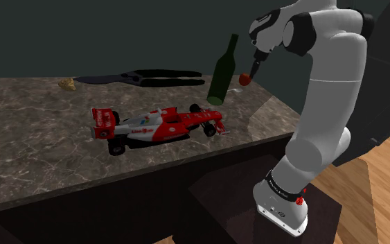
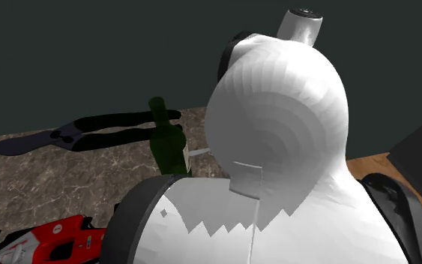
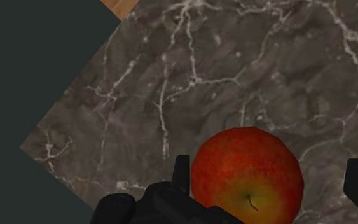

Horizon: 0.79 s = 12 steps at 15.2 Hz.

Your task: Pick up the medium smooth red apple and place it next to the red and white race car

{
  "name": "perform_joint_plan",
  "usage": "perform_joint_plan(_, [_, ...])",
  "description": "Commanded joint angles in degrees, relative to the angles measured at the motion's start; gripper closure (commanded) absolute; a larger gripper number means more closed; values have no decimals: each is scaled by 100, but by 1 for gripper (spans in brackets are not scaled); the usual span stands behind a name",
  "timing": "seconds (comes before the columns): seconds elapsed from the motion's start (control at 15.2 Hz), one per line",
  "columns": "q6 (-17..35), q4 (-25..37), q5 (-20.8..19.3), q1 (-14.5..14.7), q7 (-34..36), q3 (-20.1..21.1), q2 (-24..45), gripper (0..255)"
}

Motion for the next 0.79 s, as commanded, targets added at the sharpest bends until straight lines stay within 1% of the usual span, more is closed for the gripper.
perform_joint_plan(0.0, [69,68,111,-83,-89,56,166,0])
perform_joint_plan(0.4, [396,-109,259,-124,-180,142,354,0])
perform_joint_plan(0.73, [396,-109,259,-125,-180,143,354,0])
